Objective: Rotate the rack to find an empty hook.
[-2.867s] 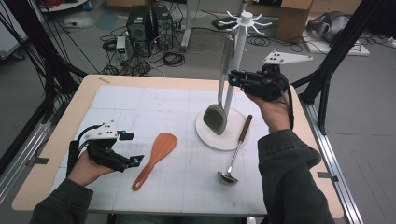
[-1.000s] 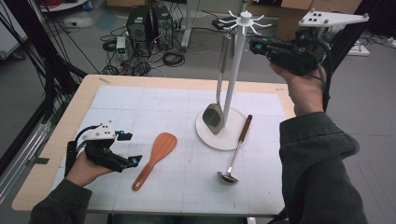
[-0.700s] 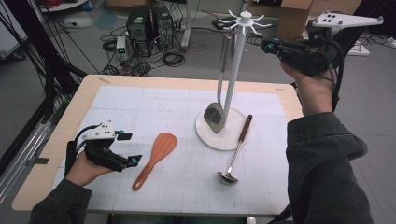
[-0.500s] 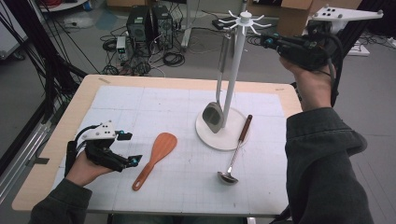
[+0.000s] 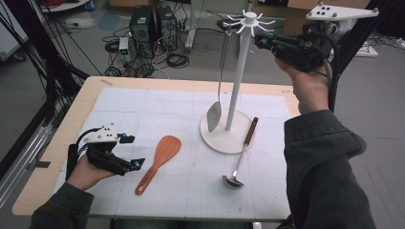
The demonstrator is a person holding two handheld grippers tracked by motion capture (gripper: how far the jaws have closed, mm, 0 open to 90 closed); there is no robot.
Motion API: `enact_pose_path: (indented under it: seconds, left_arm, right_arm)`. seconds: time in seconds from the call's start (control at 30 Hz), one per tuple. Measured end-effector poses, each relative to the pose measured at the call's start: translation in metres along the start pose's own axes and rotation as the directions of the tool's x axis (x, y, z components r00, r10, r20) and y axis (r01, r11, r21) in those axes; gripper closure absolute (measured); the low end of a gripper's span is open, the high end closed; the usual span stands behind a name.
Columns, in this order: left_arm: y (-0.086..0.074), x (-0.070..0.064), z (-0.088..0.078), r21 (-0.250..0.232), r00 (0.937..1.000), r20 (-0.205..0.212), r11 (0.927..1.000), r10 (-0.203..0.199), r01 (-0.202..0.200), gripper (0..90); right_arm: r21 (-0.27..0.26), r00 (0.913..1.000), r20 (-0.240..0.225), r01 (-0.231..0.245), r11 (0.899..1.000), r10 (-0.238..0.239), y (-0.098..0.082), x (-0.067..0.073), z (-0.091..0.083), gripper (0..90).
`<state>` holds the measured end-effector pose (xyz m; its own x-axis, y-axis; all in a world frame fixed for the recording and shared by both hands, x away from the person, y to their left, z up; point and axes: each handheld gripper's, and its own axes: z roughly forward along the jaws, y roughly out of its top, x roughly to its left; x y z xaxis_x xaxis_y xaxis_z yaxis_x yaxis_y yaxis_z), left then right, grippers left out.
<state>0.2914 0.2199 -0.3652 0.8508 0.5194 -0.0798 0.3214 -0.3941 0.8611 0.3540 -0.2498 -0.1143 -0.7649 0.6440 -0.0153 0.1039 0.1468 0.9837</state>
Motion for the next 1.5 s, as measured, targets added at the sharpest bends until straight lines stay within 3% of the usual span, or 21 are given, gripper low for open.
enact_pose_path:
  seconds: [0.47, 0.73, 1.07, 1.37, 1.5]
  left_arm:
    - [-0.001, 0.001, -0.001, -0.002, 1.0, -0.008, 1.0, 0.003, -0.003, 9.2]
    - [-0.002, 0.001, -0.002, -0.01, 0.9999, -0.015, 0.9999, 0.005, -0.005, 9.3]
    - [-0.003, 0.004, -0.002, -0.006, 0.9994, -0.032, 0.9999, 0.011, -0.011, 9.3]
    - [-0.003, 0.004, -0.002, -0.001, 0.9993, -0.035, 0.9999, 0.014, -0.014, 9.3]
    - [-0.004, 0.005, -0.002, 0.001, 0.9992, -0.037, 0.9999, 0.013, -0.013, 9.3]
  right_arm:
    - [0.013, 0.9997, -0.005, 0.025, 1.0, -0.025, 0.002, 0.011, 0.011, 89.9]
    - [0.016, 0.9994, -0.032, 0.012, 1.0, -0.012, -0.011, 0.011, 0.002, 88.6]
    - [0.04, 0.9982, -0.046, -0.036, 0.999, 0.038, -0.053, 0.006, -0.01, 72.1]
    - [0.075, 0.9981, -0.006, -0.061, 0.995, 0.061, -0.08, 0.007, -0.013, 53.6]
    - [0.08, 0.9967, 0.006, -0.081, 0.994, 0.08, -0.09, 0.005, -0.015, 50.4]
